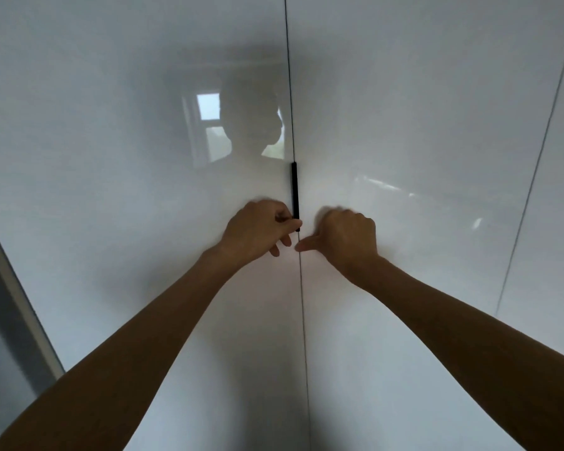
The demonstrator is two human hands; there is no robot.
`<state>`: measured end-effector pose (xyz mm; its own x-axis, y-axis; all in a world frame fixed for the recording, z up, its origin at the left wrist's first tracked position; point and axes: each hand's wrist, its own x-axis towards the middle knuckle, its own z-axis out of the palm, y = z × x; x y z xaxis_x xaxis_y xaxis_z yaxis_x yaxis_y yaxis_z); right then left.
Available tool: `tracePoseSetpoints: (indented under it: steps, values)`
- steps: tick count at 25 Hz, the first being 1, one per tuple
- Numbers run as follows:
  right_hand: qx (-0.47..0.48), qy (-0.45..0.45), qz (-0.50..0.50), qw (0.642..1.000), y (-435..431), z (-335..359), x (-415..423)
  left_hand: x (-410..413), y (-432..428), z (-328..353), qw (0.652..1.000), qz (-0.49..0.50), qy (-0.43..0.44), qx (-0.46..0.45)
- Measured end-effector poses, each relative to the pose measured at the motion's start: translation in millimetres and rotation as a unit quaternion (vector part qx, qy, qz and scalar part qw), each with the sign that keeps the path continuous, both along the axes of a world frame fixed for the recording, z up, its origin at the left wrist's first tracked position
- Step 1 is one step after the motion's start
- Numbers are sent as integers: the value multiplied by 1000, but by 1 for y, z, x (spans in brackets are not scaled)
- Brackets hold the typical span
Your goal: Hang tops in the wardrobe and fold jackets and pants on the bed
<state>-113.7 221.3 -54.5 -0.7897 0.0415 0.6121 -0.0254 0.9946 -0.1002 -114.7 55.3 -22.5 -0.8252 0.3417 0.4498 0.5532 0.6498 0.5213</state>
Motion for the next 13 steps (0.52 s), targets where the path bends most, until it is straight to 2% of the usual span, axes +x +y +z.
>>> tracePoseSetpoints:
  steps: [6, 9, 13]
  values:
    - [8, -15, 15, 1000, 5, 3, -7, -1, 1, -1, 1000, 4, 0, 1]
    - [0, -29, 23, 999, 7, 8, -5, 8, -1, -1, 999, 18, -3, -38]
    - [-51, -140, 121, 981, 23, -3, 9, 31, -2, -18, 991, -11, -87, -105]
